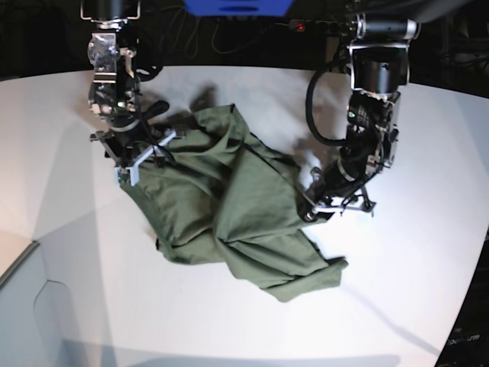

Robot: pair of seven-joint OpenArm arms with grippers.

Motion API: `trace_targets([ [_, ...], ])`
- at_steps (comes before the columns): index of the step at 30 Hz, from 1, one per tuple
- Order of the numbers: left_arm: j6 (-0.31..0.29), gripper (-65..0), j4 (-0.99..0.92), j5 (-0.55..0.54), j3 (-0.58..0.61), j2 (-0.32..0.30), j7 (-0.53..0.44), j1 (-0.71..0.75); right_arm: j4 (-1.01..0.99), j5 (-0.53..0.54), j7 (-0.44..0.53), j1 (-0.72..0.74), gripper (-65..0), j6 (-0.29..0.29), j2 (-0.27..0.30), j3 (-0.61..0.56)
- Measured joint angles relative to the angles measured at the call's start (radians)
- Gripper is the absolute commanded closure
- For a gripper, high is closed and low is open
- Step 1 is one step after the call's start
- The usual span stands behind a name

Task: Layout the t-shirt on the table in an organized manner, then fold the t-shirt properly
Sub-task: 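Regrasp a shirt corner with the left gripper and pull it outward, then stretch the shirt between both grippers, pulling the right gripper away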

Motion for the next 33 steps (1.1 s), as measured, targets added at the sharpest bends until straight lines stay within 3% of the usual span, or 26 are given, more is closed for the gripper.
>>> trace_targets([
  [3, 0.004, 0.0, 0.046, 0.003, -0.042, 0.005, 0.012, 0.022, 0.0, 0.0, 0.001, -0.001, -32.5, 0.0, 0.0, 0.0],
  [13, 0.008, 0.0, 0.306, 0.005, -0.2, -0.006, 0.019, 0.155, -0.002, 0.0, 0.0, 0.003, -32.6, 0.0, 0.0, 0.0],
  [20, 0.005, 0.0, 0.626, 0.005, -0.344, 0.01, 0.026, 0.359, 0.023, 0.003, -0.015, 0.0, -32.9, 0.003, 0.019, -0.002],
  [28, 0.008, 0.0, 0.687, 0.005, -0.48, 0.021, 0.022, 0.469, 0.229, 0.003, -0.008, 0.0, -33.1, 0.003, 0.031, 0.002],
  [30, 0.008, 0.0, 0.687, 0.005, -0.515, 0.032, 0.023, 0.473, 0.221, 0.0, -0.026, 0.023, -35.6, 0.002, 0.031, 0.002],
  [33, 0.008, 0.0, 0.687, 0.007, -0.546, 0.038, 0.023, 0.491, 0.134, 0.006, -0.056, 0.128, -44.4, 0.003, 0.03, 0.0],
])
